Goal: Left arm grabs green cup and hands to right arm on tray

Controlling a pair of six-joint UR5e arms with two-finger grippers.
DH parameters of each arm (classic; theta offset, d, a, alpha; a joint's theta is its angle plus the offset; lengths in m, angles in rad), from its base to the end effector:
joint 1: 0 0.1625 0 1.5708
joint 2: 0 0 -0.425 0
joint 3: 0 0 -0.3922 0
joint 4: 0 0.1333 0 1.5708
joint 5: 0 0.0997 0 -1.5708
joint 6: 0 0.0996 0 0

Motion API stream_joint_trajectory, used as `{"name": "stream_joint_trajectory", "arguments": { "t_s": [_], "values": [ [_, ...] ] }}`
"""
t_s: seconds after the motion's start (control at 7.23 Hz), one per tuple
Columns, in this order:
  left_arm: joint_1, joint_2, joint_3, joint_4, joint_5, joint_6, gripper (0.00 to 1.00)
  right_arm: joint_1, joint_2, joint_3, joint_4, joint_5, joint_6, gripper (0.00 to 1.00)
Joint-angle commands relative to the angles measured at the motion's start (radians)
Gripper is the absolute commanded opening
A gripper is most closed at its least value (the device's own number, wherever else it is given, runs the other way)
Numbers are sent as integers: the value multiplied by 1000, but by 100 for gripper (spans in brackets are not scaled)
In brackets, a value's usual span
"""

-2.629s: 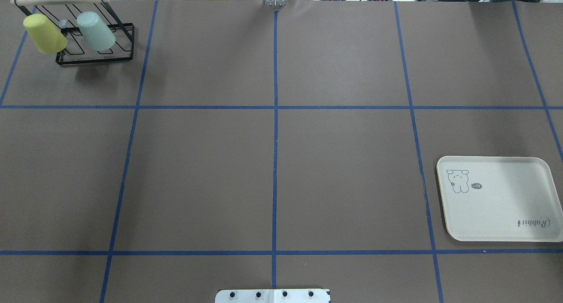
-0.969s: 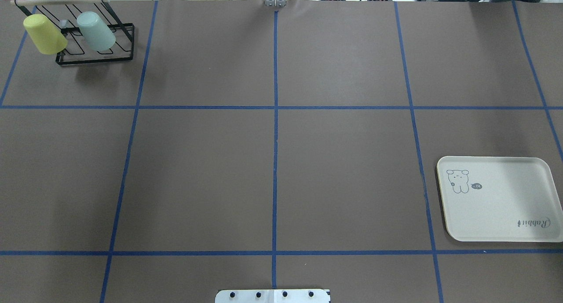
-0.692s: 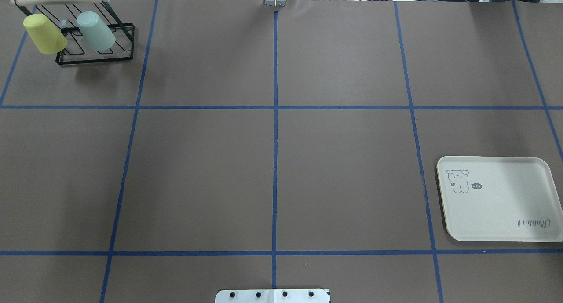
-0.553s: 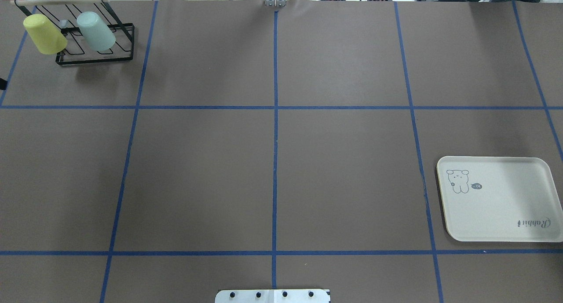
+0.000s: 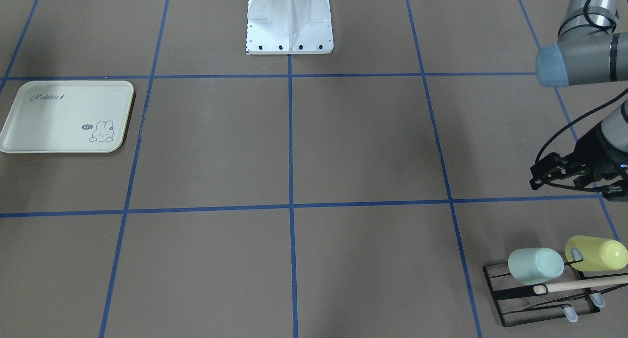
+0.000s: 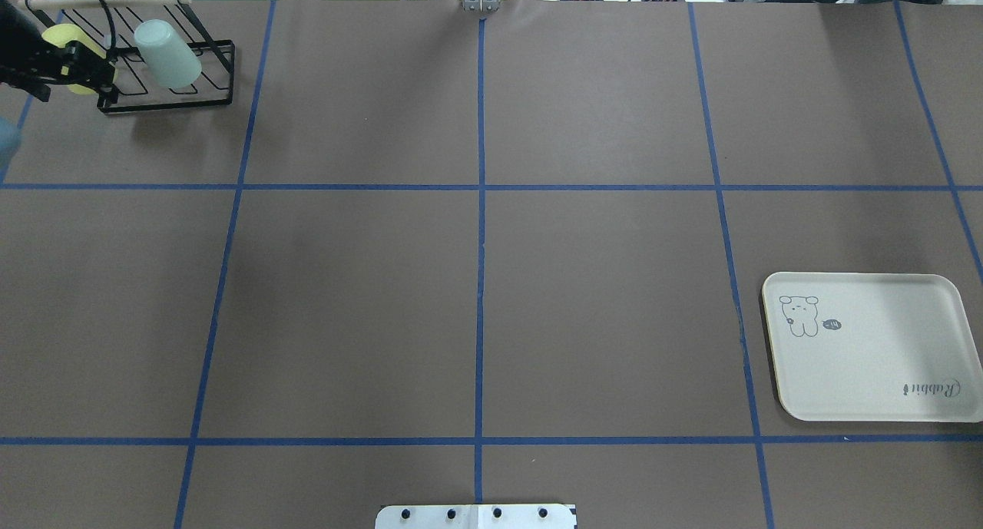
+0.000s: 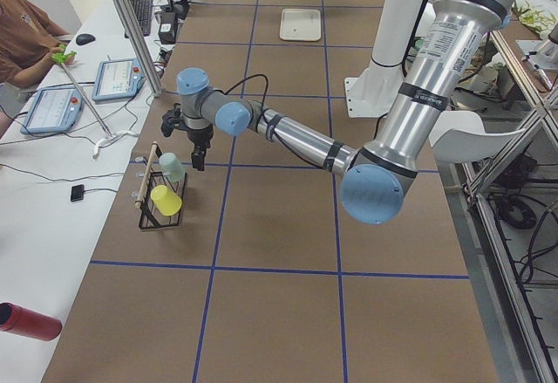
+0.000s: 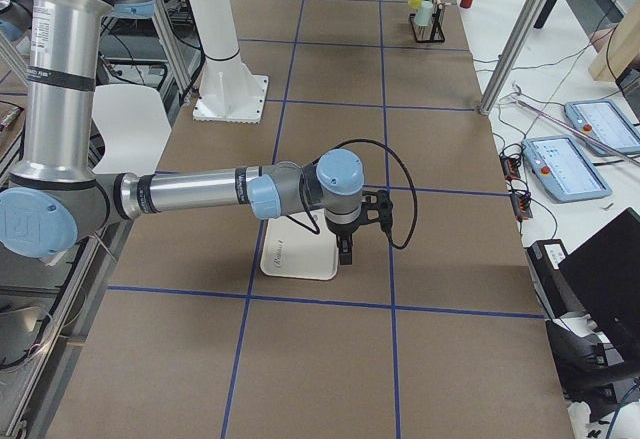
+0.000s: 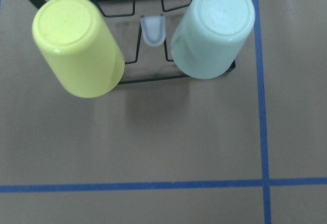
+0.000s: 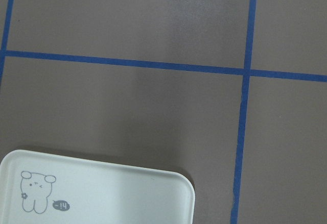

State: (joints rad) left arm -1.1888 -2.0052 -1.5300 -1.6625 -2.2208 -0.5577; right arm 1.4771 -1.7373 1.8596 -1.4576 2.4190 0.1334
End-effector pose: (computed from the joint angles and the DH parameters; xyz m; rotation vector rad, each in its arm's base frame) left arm 0.1806 -0.6455 0.4212 0.1287 0.7790 -0.0088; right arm 0.0180 -0.4347 0.5746 0.1241 -0.8636 -0.0627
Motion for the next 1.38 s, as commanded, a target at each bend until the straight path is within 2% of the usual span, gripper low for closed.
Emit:
{"name": "stream_joint_trajectory", "arguments": {
  "t_s": [0.0, 0.14, 0.42, 0.69, 1.25],
  "values": [
    [11, -107, 132, -8, 13, 7, 99, -4, -2, -2, 25, -3, 0, 100],
    [11, -180, 213, -5, 19, 2, 99, -4, -2, -3, 37, -4, 2, 100],
    [12, -188, 243, -8, 21, 10, 99, -9, -1, -3, 37, -3, 2, 100],
    [14, -248, 382, -97, 55, 7, 99, -9, -1, -3, 39, -5, 2, 100],
    [17, -279, 444, -100, 56, 10, 99, -9, -1, 1, 40, -1, 2, 100]
  ]
}}
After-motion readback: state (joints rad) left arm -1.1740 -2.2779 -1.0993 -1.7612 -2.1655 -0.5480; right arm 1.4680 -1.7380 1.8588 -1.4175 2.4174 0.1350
